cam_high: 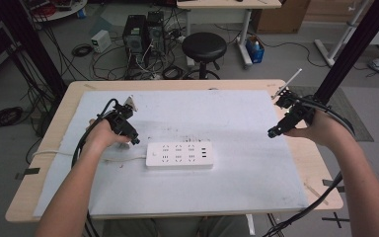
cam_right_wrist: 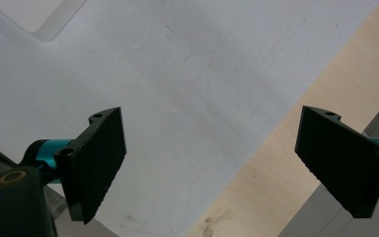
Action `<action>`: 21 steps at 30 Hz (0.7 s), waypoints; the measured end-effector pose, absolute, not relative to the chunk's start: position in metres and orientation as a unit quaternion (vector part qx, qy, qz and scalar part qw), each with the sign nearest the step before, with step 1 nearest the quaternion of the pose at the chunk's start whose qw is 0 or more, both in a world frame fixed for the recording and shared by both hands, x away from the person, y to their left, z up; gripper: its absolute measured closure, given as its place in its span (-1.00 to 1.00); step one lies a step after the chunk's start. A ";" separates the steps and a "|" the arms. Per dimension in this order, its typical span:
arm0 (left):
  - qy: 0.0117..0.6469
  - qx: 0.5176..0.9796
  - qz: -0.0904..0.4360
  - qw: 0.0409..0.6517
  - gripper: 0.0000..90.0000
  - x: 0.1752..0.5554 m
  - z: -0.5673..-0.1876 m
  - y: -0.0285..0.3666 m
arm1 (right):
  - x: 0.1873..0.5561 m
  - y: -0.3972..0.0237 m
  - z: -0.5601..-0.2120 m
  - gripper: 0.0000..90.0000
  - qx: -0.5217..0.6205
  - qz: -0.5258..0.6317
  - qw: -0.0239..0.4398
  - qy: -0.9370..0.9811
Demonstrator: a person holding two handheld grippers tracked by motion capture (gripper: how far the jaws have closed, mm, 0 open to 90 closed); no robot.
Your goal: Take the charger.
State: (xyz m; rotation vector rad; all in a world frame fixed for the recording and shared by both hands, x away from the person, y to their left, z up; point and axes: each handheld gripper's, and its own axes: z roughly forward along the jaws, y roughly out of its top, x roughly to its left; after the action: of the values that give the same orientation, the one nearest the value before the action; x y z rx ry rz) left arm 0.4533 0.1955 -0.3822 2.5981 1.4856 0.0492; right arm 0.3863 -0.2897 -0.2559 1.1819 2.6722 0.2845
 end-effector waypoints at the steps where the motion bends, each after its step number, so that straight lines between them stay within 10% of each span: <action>1: 0.496 0.865 0.018 0.072 -0.56 0.454 -0.384 0.195 | 0.387 -0.290 -0.257 -0.74 0.399 0.098 0.102 0.906; 21: 0.515 0.856 0.020 0.030 -0.12 0.463 -0.408 0.194 | 0.391 -0.290 -0.265 -0.74 0.402 0.096 0.096 0.906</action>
State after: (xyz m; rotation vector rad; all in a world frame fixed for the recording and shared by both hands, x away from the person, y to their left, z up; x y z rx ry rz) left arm 0.4634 0.1941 -0.4078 2.6411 1.5885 0.0612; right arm 0.3910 -0.2905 -0.2653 1.1914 2.6835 0.2849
